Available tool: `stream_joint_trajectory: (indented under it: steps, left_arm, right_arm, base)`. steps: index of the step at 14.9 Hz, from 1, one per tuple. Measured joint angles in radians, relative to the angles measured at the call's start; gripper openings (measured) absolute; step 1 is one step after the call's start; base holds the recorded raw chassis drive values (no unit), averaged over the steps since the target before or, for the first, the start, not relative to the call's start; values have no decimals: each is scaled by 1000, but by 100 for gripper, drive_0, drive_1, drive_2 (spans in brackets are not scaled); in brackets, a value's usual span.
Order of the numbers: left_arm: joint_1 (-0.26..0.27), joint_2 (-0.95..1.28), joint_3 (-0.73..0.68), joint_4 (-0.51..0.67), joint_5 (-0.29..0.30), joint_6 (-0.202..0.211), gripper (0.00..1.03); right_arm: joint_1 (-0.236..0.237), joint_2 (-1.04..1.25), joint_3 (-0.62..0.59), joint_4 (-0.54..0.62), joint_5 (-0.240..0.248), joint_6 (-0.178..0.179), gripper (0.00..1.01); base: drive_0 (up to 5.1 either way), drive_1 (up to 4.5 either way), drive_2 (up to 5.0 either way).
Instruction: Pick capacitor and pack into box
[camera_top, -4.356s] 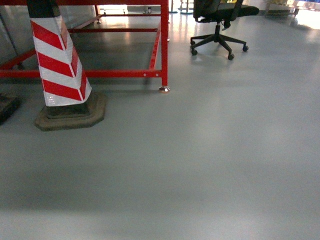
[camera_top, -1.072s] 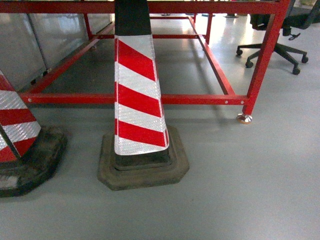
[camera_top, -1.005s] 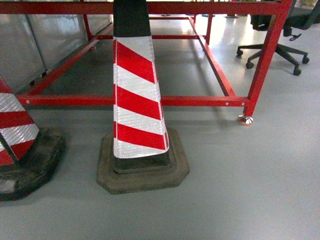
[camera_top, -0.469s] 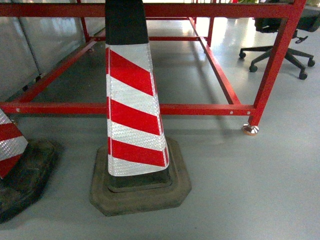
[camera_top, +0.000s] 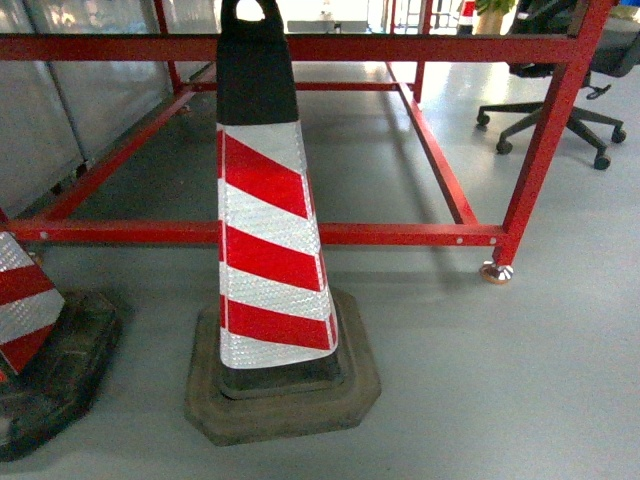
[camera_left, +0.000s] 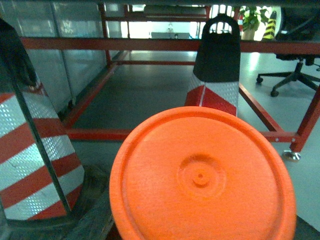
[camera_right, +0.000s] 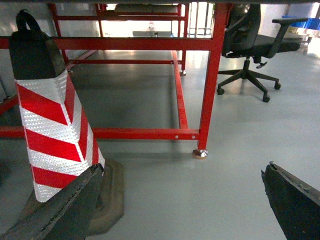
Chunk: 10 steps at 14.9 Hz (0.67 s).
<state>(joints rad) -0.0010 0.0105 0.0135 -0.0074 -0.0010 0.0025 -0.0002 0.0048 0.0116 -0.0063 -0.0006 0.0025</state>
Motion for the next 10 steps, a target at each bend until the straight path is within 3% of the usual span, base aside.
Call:
stream_joint_trajectory:
  steps: [10]
  left_arm:
    - [0,0,0,0,1,-2,44]
  right_arm:
    - [0,0,0,2,2,1,98]
  base:
    - [0,0,0]
